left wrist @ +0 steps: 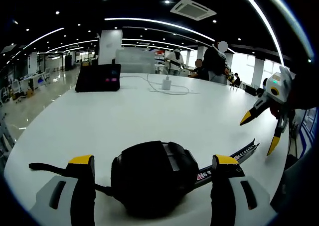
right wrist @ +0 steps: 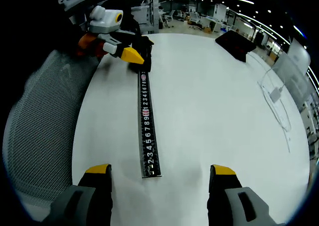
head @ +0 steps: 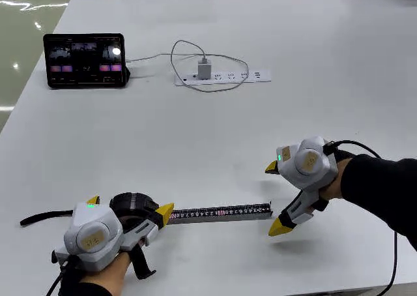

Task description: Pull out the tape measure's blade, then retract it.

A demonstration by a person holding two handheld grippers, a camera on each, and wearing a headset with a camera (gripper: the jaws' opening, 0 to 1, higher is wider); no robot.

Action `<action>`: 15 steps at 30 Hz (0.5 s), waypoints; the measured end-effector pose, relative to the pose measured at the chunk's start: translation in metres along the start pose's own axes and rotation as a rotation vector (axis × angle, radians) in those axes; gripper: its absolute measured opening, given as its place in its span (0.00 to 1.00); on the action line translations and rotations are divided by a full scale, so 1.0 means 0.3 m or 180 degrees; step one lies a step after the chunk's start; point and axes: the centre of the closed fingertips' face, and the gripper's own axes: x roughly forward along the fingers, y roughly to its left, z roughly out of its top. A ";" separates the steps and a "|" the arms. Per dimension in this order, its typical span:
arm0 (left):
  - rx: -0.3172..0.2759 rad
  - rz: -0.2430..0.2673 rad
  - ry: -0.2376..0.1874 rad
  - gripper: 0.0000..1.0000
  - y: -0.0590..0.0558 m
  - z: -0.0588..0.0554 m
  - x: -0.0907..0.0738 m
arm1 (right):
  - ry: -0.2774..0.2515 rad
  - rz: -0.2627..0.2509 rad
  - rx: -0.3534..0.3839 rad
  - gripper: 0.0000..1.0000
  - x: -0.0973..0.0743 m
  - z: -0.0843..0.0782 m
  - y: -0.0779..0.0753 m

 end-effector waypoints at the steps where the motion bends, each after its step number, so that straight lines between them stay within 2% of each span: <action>1: 0.0013 -0.0008 0.0015 0.94 -0.002 -0.006 0.002 | 0.0014 0.0006 -0.0017 0.74 0.002 -0.001 0.002; 13: 0.0016 0.0031 -0.0009 0.97 0.011 -0.003 0.001 | 0.0175 0.0228 -0.0126 0.33 0.030 -0.034 0.032; 15: 0.0021 0.0037 -0.0007 0.97 0.013 -0.004 0.000 | 0.0198 0.0232 -0.0129 0.29 0.029 -0.040 0.034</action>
